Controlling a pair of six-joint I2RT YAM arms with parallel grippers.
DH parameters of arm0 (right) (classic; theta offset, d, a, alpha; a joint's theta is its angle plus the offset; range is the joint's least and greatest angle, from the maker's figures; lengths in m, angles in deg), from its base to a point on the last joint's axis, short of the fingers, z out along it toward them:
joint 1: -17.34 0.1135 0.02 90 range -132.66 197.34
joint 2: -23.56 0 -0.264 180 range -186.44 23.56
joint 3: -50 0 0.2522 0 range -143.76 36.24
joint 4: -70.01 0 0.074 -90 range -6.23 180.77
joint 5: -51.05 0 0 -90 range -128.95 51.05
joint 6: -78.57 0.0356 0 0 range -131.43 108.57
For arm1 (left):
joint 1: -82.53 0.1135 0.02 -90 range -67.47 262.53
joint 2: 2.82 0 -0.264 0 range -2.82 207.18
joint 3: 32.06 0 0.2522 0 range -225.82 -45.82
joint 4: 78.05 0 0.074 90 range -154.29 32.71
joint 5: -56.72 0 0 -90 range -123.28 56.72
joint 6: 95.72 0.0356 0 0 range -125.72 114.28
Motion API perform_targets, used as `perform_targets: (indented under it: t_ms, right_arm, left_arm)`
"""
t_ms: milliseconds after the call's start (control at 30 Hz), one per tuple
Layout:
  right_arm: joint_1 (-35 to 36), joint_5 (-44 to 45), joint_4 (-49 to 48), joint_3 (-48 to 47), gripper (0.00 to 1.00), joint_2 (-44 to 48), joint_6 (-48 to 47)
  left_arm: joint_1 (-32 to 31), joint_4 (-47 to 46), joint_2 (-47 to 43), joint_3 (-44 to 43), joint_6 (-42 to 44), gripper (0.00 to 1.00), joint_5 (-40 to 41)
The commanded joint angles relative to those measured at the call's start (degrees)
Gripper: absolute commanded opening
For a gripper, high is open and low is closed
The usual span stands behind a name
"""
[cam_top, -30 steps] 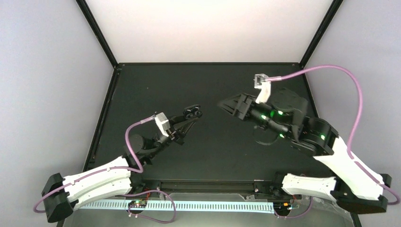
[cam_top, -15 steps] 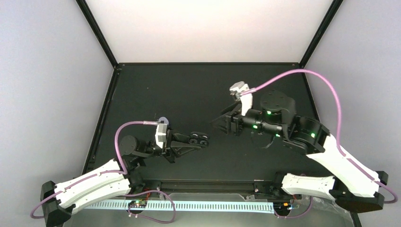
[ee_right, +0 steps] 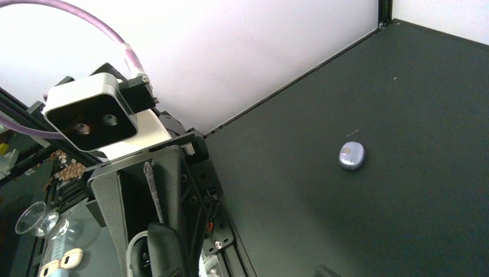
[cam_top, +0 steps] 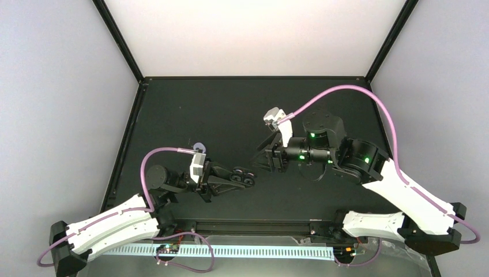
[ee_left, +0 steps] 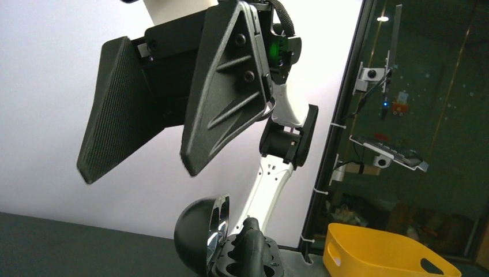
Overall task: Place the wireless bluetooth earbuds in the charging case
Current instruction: Close the charging case.
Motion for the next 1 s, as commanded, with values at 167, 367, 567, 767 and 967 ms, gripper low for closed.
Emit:
perform_targets:
  t_ms: [167, 367, 567, 767, 967]
  right_arm:
    - [0.63, 0.66, 2.37, 0.63, 0.56, -1.72, -0.48]
    - [1.19, 0.41, 3.22, 0.39, 0.54, -2.56, -0.75]
    - [2.50, -2.31, 3.48, 0.16, 0.52, -3.32, -1.89]
    - [2.55, -1.58, 2.86, 0.56, 0.51, -2.60, -1.73]
    - [2.48, 26.03, 0.64, 5.43, 0.62, 5.45, 6.61]
  left_arm:
    - [-0.48, -0.33, -0.30, -2.83, -0.50, 0.02, -0.39]
    - [-0.48, -0.13, -0.30, -2.78, -0.12, 0.02, 0.08]
    - [-0.48, 0.49, -0.30, -2.68, -0.19, 0.02, 2.21]
    - [-0.48, 1.23, -0.37, -2.50, -0.39, 0.01, 3.40]
    - [-0.44, 11.57, -0.69, -3.30, -0.98, 0.02, 18.17]
